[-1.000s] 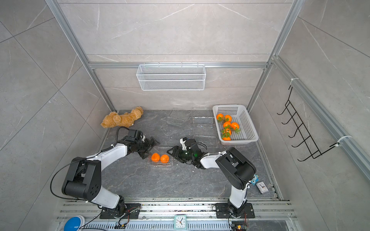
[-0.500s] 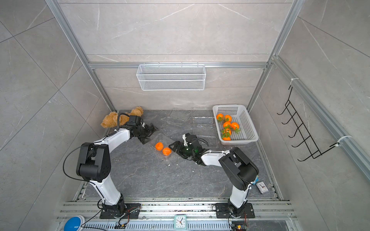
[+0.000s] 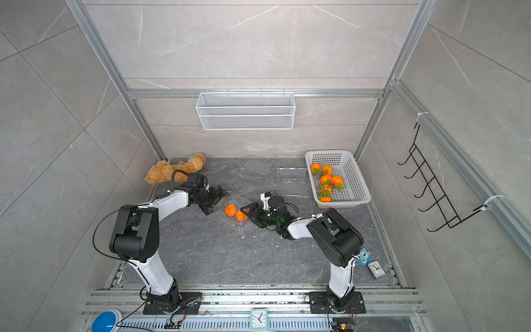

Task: Take oranges out of containers
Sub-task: Adjust the packing box at the center of the board, then open the packing box at the center of the board.

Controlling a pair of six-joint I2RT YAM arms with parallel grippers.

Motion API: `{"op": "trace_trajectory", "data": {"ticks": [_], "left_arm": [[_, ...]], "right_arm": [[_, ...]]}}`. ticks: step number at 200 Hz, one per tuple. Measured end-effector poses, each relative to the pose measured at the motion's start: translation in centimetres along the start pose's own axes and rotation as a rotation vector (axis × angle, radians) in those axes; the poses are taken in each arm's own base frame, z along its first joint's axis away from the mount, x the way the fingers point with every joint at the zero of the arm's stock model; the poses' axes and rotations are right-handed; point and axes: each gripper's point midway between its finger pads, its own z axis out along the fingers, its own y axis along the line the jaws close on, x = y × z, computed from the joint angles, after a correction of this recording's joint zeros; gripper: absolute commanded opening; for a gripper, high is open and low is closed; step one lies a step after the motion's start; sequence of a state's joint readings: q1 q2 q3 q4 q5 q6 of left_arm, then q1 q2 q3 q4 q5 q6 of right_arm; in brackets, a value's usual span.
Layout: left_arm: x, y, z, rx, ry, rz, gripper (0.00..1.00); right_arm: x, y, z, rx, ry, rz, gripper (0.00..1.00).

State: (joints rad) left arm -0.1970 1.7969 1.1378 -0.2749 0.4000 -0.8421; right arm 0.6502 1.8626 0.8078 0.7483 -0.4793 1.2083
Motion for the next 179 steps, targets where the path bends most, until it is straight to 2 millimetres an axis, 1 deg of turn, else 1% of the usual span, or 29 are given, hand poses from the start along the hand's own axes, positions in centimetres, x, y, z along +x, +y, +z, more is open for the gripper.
{"op": "trace_trajectory", "data": {"ticks": [28,48,66,85,101,123,153,166,179], "left_arm": [[1.0,0.2,-0.1,0.007,0.008,-0.009,1.0],[1.5,-0.2,-0.5,0.025,0.006,-0.005,1.0],[1.7,-0.5,-1.0,0.041,0.004,-0.002,1.0],[1.7,-0.6,-1.8,0.031,-0.013,0.008,0.99],[1.6,-0.4,-3.1,0.0,-0.042,0.028,1.0],[1.0,-0.1,-4.7,-0.057,-0.089,0.055,1.0],[-0.4,-0.6,-5.9,-0.096,-0.136,0.087,0.99],[-1.3,-1.0,-6.0,-0.102,-0.159,0.098,0.99],[-2.3,-1.7,-5.6,-0.102,-0.165,0.113,0.99]], "right_arm": [[0.2,-0.2,-0.2,-0.008,-0.004,0.008,0.76],[0.2,-0.3,-0.3,-0.01,-0.007,0.013,0.75],[0.1,0.1,-0.3,-0.026,-0.013,0.013,0.75],[0.0,0.4,-0.3,-0.041,-0.018,0.009,0.74],[-0.1,0.6,-0.3,-0.047,-0.021,0.004,0.74],[-0.1,0.5,-0.3,-0.044,-0.02,0.005,0.74],[-0.3,0.3,-0.5,-0.039,-0.025,0.009,0.74],[-0.4,0.2,-0.5,-0.039,-0.027,0.01,0.73],[-0.5,0.3,-0.5,-0.04,-0.029,0.01,0.73]]}}
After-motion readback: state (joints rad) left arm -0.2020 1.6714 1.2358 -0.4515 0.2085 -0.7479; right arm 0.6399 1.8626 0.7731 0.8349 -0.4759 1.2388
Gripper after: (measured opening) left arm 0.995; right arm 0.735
